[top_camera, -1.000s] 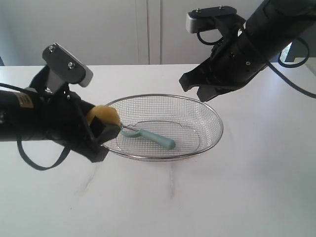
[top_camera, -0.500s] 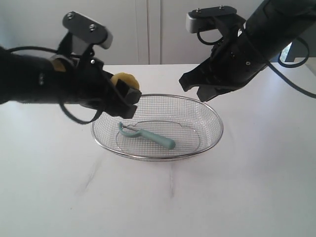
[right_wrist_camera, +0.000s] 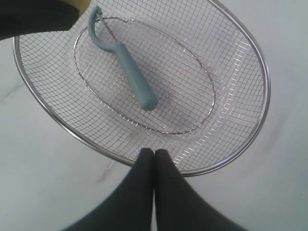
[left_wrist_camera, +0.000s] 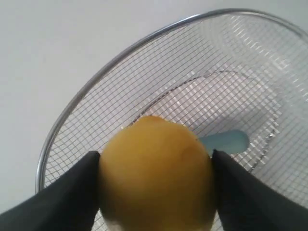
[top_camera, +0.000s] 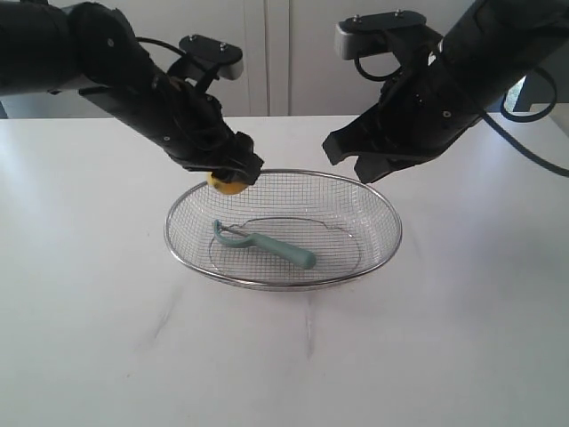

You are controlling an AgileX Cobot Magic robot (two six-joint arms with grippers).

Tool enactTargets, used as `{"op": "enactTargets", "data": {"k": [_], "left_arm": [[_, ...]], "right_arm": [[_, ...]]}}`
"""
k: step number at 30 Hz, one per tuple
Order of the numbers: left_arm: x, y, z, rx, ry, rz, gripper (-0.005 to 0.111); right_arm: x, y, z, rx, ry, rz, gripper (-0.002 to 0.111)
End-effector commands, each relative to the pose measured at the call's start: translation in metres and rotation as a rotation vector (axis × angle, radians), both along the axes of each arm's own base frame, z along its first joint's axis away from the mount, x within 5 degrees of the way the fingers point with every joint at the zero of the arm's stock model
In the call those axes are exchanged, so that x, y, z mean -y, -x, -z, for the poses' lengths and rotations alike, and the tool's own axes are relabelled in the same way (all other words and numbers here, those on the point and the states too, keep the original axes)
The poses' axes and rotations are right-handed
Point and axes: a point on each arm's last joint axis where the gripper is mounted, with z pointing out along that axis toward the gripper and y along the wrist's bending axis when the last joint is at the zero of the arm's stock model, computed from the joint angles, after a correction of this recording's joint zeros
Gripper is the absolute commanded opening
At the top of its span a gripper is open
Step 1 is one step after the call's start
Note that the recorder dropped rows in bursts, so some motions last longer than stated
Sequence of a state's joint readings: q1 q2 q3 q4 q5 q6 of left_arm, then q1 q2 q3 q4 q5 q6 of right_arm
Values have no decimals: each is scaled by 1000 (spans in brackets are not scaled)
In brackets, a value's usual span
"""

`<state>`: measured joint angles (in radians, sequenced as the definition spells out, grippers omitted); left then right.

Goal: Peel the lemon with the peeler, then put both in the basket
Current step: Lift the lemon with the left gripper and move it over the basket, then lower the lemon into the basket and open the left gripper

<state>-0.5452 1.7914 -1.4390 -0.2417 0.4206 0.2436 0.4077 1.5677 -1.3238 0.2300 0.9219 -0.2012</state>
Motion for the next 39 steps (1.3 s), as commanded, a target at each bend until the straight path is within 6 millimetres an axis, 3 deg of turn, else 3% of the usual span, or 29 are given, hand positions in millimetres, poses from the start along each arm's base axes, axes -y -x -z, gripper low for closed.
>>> {"op": "enactTargets", "data": {"k": [1,14,32,36,38,39], "left_arm": [[-3,-13,18,-40,-4,-39,0],[5,-33,69,-59,-34,-65,0],[8,-38,77,-37,-23,-78,0],[8,-38,78,-39,-24,-78,16],[8,-38,79,-40,-25,-78,28],[8,-38,79,-44,-23,-81,40]], "right_arm": [[0,1,-3,13,-8,4,0],[0,0,-3,15,-8,4,0],[0,0,-3,15,-8,4,0],[0,0,-3,15,-8,4,0],[0,0,-3,15,-8,4,0],[0,0,-3,15,-8,4,0]]}}
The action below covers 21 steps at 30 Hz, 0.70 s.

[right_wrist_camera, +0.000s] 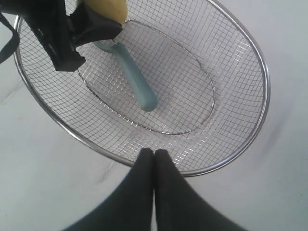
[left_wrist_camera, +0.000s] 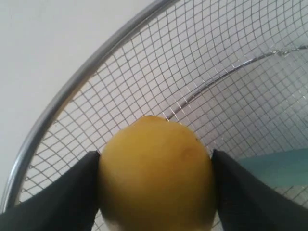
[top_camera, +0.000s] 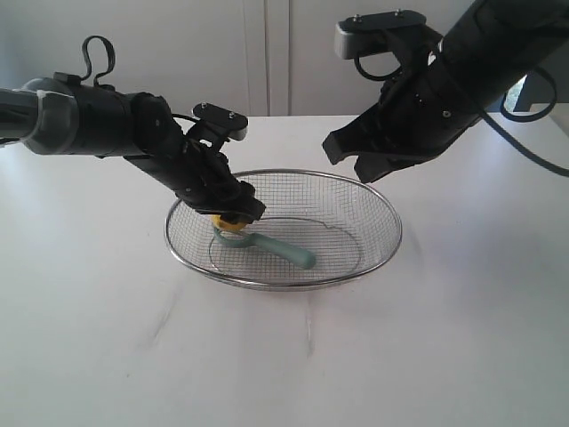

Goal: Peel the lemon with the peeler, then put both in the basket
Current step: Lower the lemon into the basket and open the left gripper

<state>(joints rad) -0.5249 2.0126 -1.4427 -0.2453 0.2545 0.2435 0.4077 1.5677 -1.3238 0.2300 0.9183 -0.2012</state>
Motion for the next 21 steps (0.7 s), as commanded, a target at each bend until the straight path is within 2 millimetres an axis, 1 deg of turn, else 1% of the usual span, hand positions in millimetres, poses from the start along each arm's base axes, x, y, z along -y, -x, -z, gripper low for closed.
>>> {"op": "enactTargets", "data": {"k": [1,2,3,4,5,8,11,12,14,16,18,19,20,21], "left_arm": [[1,-1,-4,-5,27,-16,45],[1,0,-4,-11,32,-20,56],[1,0,-4,-13,31,-19,61],[1,0,-4,-13,31,-19,71],[1,0,-6,-8,33,-18,76],[0,1,-14,8,41,-16,76],[-3,6,-32,48,32,17,76],[-3,7,-34,48,23,25,76],[-6,10,-40,54,-10,50,76],[-13,17,-50,56,-82,97,76],[-23,25,-64,63,-166,137,76],[-29,31,-76,68,-205,148,75],[-34,36,-85,73,-227,156,72],[-39,44,-98,72,-241,162,65]], "right_arm": [[0,1,-3,11,-7,3,0],[0,1,-3,11,-7,3,0],[0,1,-3,11,-7,3,0],[0,1,-3,11,-7,3,0],[0,1,-3,11,-7,3,0],[0,1,-3,11,-7,3,0],[0,1,-3,11,-7,3,0],[0,1,-3,11,-7,3,0],[0,1,-3,11,-7,3,0],[0,1,-3,11,-7,3,0],[0,1,-3,11,-7,3,0],[0,1,-3,11,-7,3,0],[0,1,-3,11,-7,3,0],[0,1,-3,11,-7,3,0]]}}
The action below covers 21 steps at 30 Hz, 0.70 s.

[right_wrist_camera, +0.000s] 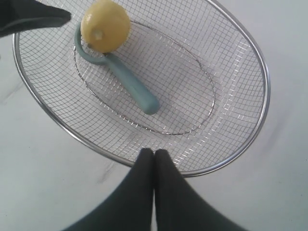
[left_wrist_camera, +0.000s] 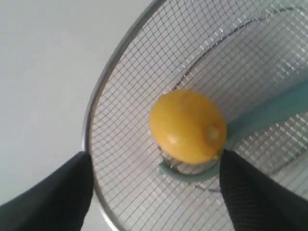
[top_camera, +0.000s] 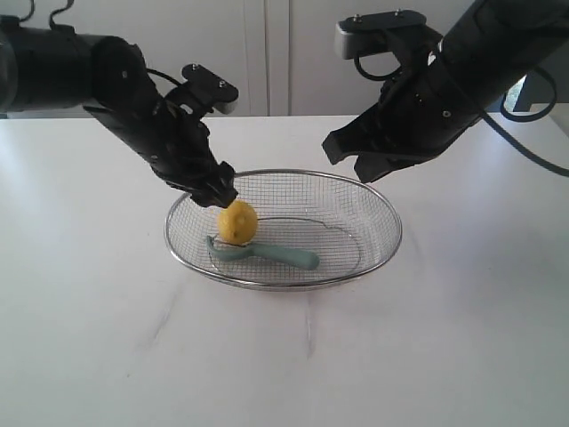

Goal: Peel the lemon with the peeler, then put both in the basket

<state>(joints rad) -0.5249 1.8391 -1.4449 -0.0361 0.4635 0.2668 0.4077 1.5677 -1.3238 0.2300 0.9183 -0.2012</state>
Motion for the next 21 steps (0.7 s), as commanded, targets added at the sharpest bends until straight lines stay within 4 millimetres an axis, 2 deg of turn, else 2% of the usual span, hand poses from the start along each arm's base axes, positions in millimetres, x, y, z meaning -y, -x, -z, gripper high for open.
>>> {"op": "enactTargets", "data": {"k": [1,3,8,15,21], "left_arm": [[-22,24,-44,10,-80,20,59],[-29,33,-57,17,-111,25,46],[-44,55,-87,40,-138,27,0],[-53,70,-112,103,-106,25,0],[-53,70,-113,109,-103,26,0]], "right_arm": [[0,1,-3,11,-7,3,0],[0,1,-3,11,-7,3,0],[0,1,-3,11,-7,3,0],[0,1,-3,11,-7,3,0],[0,1,-3,11,-7,3,0]]}}
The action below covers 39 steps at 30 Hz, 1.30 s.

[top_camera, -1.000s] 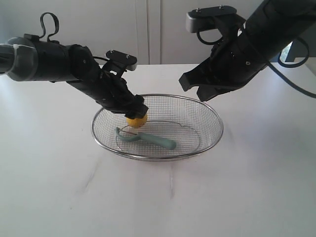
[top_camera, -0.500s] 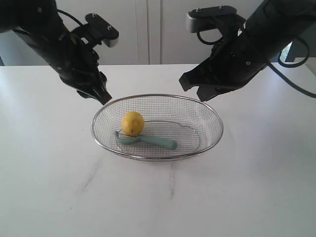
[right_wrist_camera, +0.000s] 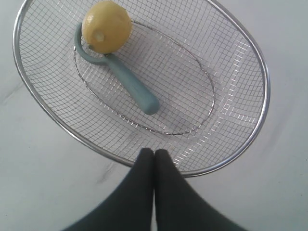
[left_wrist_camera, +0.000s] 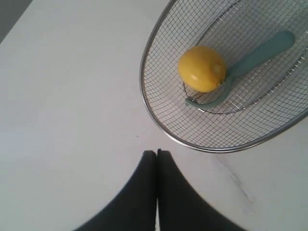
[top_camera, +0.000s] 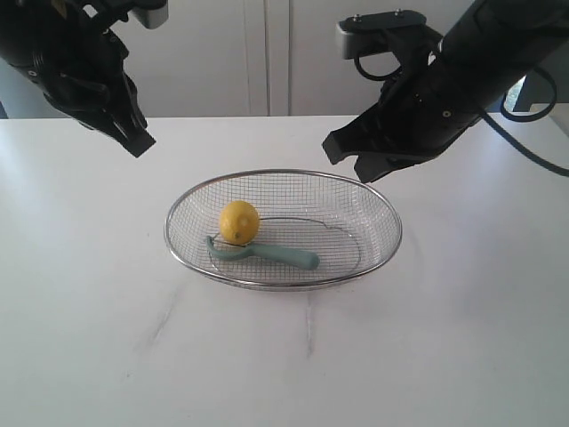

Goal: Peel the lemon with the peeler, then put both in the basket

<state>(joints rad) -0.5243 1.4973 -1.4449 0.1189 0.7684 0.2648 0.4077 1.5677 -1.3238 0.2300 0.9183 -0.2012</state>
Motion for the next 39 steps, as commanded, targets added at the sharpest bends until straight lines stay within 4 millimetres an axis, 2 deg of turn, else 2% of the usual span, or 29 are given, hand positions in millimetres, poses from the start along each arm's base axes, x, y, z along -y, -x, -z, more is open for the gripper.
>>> {"op": "enactTargets", "data": {"k": [1,27,33,39], "left_arm": [[-2,1,-4,4,8,-4,0],[-2,2,-4,2,7,-4,0],[-6,9,-13,29,22,-4,0],[-20,32,-42,111,69,-4,0]], "right_arm": [[0,1,-3,11,-7,3,0],[0,1,-3,11,-7,3,0],[0,1,-3,11,-7,3,0],[0,1,-3,11,-7,3,0]]}}
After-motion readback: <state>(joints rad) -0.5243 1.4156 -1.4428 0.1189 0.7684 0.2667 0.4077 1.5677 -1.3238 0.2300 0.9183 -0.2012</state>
